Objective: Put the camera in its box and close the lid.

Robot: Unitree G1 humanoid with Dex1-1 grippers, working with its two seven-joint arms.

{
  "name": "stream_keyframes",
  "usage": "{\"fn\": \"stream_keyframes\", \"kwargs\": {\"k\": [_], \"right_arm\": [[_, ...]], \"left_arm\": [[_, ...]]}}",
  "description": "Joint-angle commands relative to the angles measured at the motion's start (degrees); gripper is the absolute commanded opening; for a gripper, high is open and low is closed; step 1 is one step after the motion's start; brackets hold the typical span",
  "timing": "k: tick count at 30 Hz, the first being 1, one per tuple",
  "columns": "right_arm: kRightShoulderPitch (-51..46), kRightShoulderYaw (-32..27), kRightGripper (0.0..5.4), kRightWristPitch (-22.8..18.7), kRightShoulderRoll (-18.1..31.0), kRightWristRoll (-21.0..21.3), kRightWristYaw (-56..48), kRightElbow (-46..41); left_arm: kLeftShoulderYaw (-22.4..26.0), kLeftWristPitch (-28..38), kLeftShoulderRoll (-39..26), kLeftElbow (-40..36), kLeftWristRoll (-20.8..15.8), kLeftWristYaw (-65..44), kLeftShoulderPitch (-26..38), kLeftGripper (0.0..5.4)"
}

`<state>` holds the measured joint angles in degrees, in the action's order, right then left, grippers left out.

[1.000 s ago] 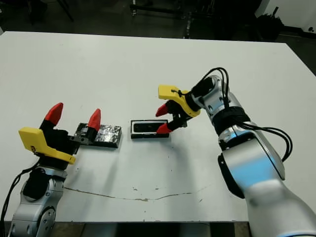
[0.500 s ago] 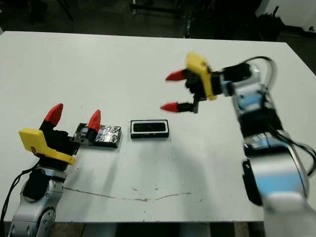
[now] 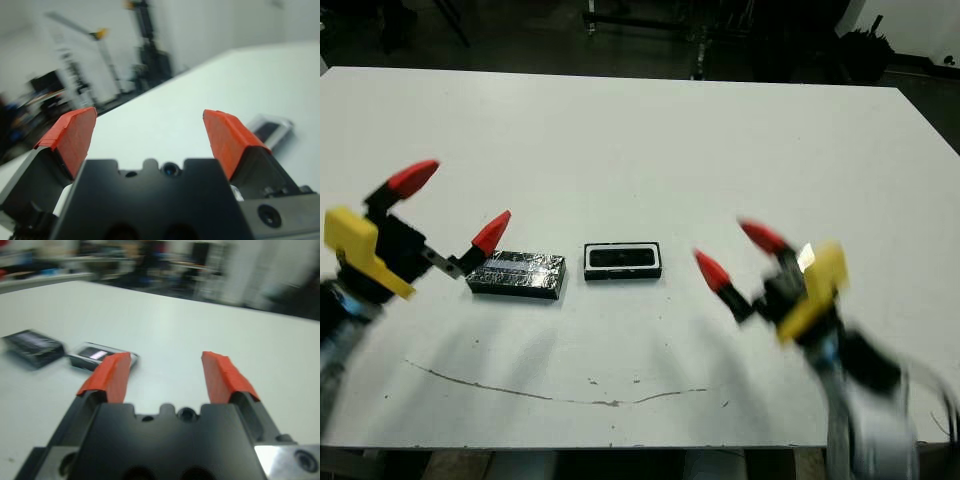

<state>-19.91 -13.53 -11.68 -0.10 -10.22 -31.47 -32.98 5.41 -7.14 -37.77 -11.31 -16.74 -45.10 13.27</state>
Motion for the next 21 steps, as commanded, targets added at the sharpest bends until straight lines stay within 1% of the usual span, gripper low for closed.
{"fn": "stream_keyframes", "kwargs": {"k": [1, 4, 6, 9, 11, 14, 17, 18, 21], "right_arm": [[-2.94, 2.07, 3.2, 3.93, -0.6, 0.94, 4.18, -0.89], [-4.2, 3.45, 2.74, 6.6, 0.01, 1.04, 6.32, 0.52], [-4.35, 3.87, 2.42, 7.31, 0.42, -0.08, 6.97, 1.39], [-4.27, 4.5, 1.98, 7.89, 1.14, -0.98, 7.76, 2.19], [-4.04, 4.89, 1.74, 8.12, 1.56, -1.0, 8.52, 2.45], [-4.02, 5.33, 1.31, 8.18, 2.13, -0.65, 9.72, 2.47], [-4.08, 5.79, 0.86, 8.32, 2.52, -1.09, 10.56, 2.56], [-4.1, 5.91, 0.71, 8.51, 2.66, -1.2, 10.72, 2.65], [-4.13, 6.0, 0.28, 8.72, 3.21, -1.31, 11.12, 2.54]], "left_arm": [[-3.91, -1.42, -4.5, 5.6, -0.62, -10.16, 6.24, 5.4], [-7.52, -1.2, -6.3, 11.53, -1.19, -19.9, 12.2, 5.4], [-9.96, -0.98, -6.61, 15.89, -1.1, -26.1, 16.07, 5.4], [-12.19, 1.8, -5.05, 23.36, -1.4, -34.33, 20.69, 5.4], [-13.62, 2.64, -4.01, 27.29, -0.87, -37.94, 23.16, 5.4], [-15.35, 0.75, -3.58, 29.02, 0.15, -39.87, 24.63, 5.4], [-16.79, -2.23, -3.06, 30.16, -0.1, -41.99, 25.4, 5.4], [-17.19, -2.59, -2.86, 30.43, 0.1, -42.43, 25.42, 5.4], [-18.26, -1.02, -2.52, 30.02, 1.95, -42.48, 25.02, 5.4]]}}
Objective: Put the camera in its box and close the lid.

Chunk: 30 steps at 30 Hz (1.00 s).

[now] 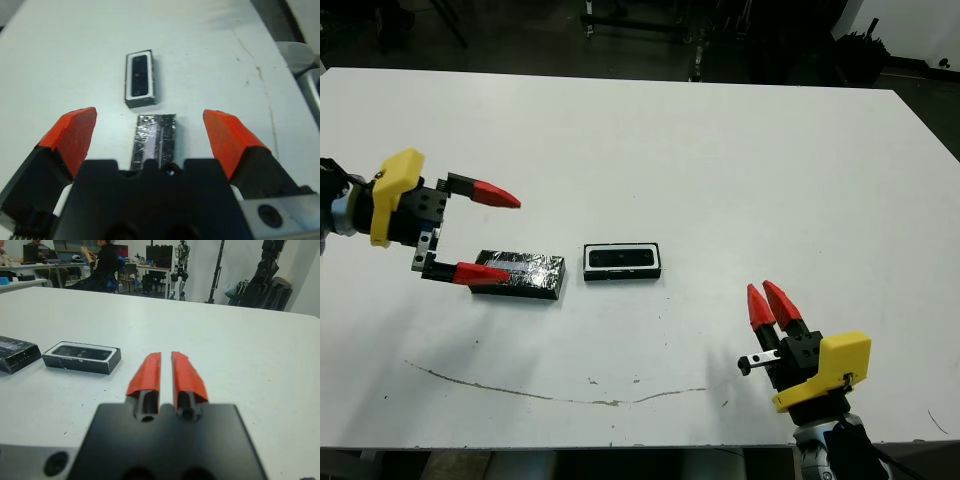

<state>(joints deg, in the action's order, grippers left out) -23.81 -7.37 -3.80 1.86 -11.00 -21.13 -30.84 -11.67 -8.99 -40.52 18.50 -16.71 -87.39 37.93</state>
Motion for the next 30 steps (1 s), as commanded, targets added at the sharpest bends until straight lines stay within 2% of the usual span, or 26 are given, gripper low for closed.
{"fn": "stream_keyframes", "kwargs": {"k": [1, 4, 8, 12, 21, 27, 30], "right_arm": [[-0.25, -0.25, 0.18, 0.79, 1.43, -0.93, 0.68, 0.39], [-0.31, -0.45, 0.02, 0.66, 1.92, -1.77, 0.69, 0.4], [-0.53, -0.44, 0.02, 0.28, 2.65, -1.73, 1.16, -0.12], [-0.76, -0.25, 0.02, 0.45, 3.37, -2.0, 1.32, -0.1], [-0.99, 0.25, 0.02, 0.24, 3.82, -2.32, 1.71, -0.15], [-1.0, 0.42, 0.02, 1.79, 4.39, -2.36, 1.06, 0.66], [-1.2, 0.72, 0.02, 0.65, 4.35, -2.36, 1.88, -0.07]], "left_arm": [[-1.32, 2.6, 0.43, 0.19, 2.77, 0.26, -0.08, 5.4], [-1.63, 6.19, 1.5, 1.65, 3.96, 0.17, -0.9, 5.4], [-3.32, 3.36, 2.09, 2.55, 5.67, 0.47, -0.69, 5.4], [-4.1, 3.84, 3.12, 4.42, 8.24, 2.72, -0.85, 5.4], [-5.27, 8.61, 4.05, 9.2, 12.84, 5.51, 0.0, 5.4], [-5.4, 15.17, 4.47, 13.6, 15.91, 7.2, 0.55, 5.4], [-5.87, 16.0, 4.57, 16.12, 17.46, 7.21, 1.44, 5.4]]}}
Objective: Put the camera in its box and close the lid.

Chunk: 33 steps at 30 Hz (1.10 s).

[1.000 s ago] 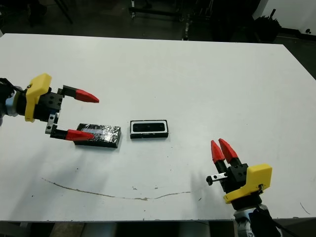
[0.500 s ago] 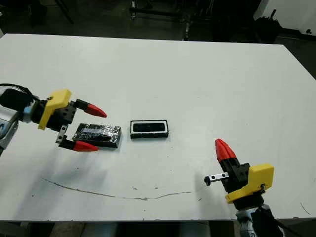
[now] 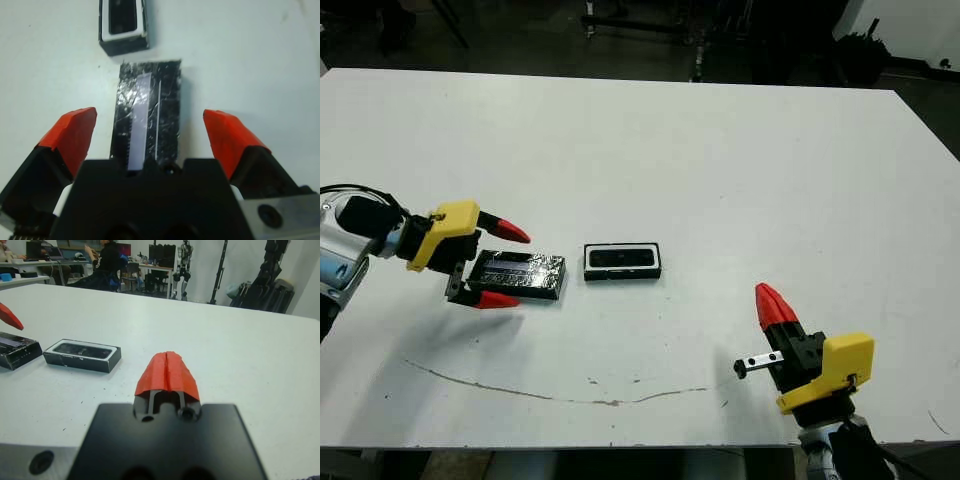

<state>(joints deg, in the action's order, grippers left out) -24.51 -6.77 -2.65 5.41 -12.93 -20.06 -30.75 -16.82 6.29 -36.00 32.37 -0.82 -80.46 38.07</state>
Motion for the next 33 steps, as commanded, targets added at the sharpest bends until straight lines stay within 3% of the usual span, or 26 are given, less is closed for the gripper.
{"fn": "stream_keyframes", "kwargs": {"k": [1, 11, 19, 26, 33], "right_arm": [[-0.54, 0.2, 0.02, -0.65, 0.78, -0.56, 0.87, -0.25], [-0.19, 0.66, 0.02, 0.44, 1.31, -0.36, 1.09, 0.53], [0.38, 0.72, 0.02, -0.11, 2.01, -1.17, 1.36, 0.55], [0.76, 0.59, 0.0, -0.88, 2.65, -1.99, 1.64, 0.37], [0.85, 0.47, 0.0, -0.55, 2.95, -2.35, 1.33, 0.76]], "left_arm": [[-0.74, 1.39, 0.05, 2.73, 2.0, 0.41, 1.43, 5.4], [-0.18, 1.82, 0.77, 8.47, 1.92, -1.81, 3.03, 5.4], [0.69, -2.69, 1.7, 12.12, 0.71, -3.83, 4.36, 5.4], [0.45, -6.56, 2.11, 12.41, 1.11, -5.17, 4.63, 4.63], [0.13, -6.11, 1.83, 11.41, 1.88, -5.28, 4.14, 3.6]]}}
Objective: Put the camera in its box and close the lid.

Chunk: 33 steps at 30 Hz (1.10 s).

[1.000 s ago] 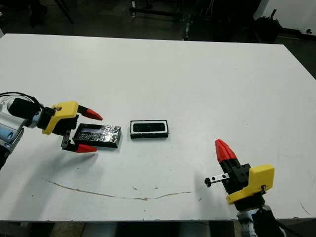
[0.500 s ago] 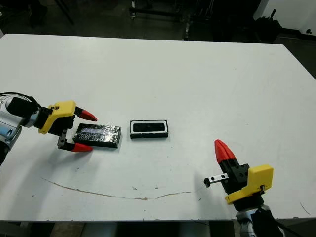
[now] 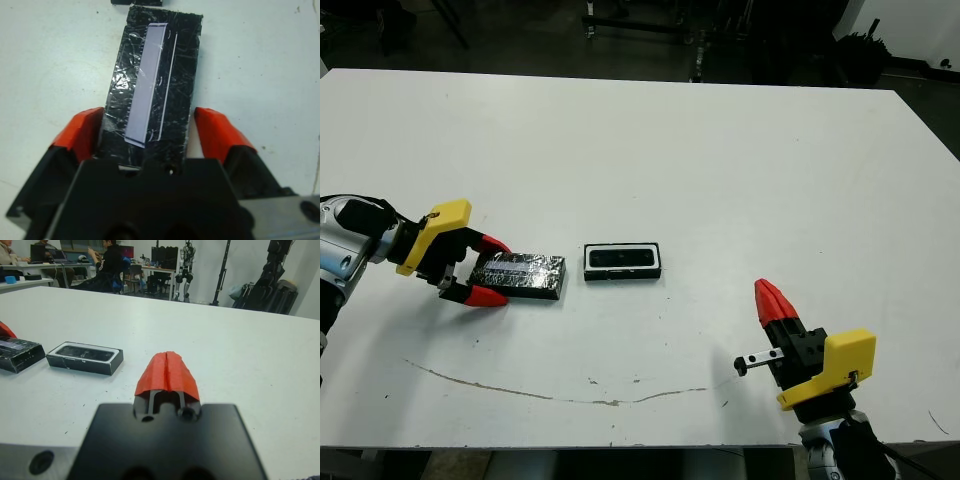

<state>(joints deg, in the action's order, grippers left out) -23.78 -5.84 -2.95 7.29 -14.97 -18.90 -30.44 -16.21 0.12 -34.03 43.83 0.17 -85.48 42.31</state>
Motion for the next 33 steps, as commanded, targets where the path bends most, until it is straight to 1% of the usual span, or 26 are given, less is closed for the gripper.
{"fn": "stream_keyframes", "kwargs": {"k": [1, 4, 8, 12, 14, 16, 20, 22, 25, 27, 29, 33], "right_arm": [[0.15, -0.45, 0.0, -0.08, 1.13, -0.26, 0.12, 0.57], [0.09, -0.34, 0.0, -0.32, 1.2, -0.13, 0.36, 0.46], [0.02, -0.23, 0.0, -0.14, 1.19, -0.38, 0.26, 0.5], [0.0, -0.2, 0.0, -0.48, 1.31, -0.55, 0.26, 0.48], [-0.05, -0.09, 0.0, -0.48, 1.25, -0.24, 0.51, 0.46], [-0.1, 0.05, 0.0, -0.43, 1.19, -0.21, 0.52, 0.46], [-0.3, 0.27, 0.0, -0.3, 1.17, -0.48, 0.25, 0.55], [-0.33, 0.43, 0.0, -0.27, 1.2, -0.26, 0.34, 0.46], [-0.34, 0.59, 0.0, -0.77, 1.16, -0.7, 0.35, 0.47], [-0.29, 0.75, 0.0, -0.21, 1.09, -0.69, 0.16, 0.83], [-0.27, 0.9, 0.0, 0.4, 1.07, -0.39, 0.1, 1.07], [-0.34, 1.05, 0.0, 0.24, 1.15, -0.34, 0.25, 0.96]], "left_arm": [[-0.39, 0.11, -0.15, -0.11, 0.78, -0.37, -0.18, 3.46], [0.83, -0.06, 0.09, -0.2, -0.62, -0.48, -0.92, 3.16], [1.99, -2.16, 0.36, -0.16, -2.2, -1.07, -1.51, 3.16], [4.34, -6.79, 0.65, -1.7, -4.9, -0.45, -2.93, 3.16], [5.89, -10.4, 0.69, -3.19, -6.6, 0.64, -3.99, 3.16], [7.85, -12.43, 0.87, -4.28, -8.56, 1.84, -5.11, 3.16], [11.76, -10.88, 2.2, -6.32, -12.46, 4.38, -7.72, 3.16], [12.74, -11.09, 2.72, -7.63, -13.55, 5.42, -8.66, 3.16], [12.72, -10.73, 3.45, -8.26, -13.92, 5.83, -8.86, 3.16], [12.52, -10.01, 4.48, -7.16, -13.96, 5.75, -8.36, 3.16], [11.83, -10.1, 5.16, -6.31, -13.26, 6.07, -7.61, 3.16], [10.16, -7.33, 6.6, -4.31, -11.11, 7.0, -5.82, 3.16]]}}
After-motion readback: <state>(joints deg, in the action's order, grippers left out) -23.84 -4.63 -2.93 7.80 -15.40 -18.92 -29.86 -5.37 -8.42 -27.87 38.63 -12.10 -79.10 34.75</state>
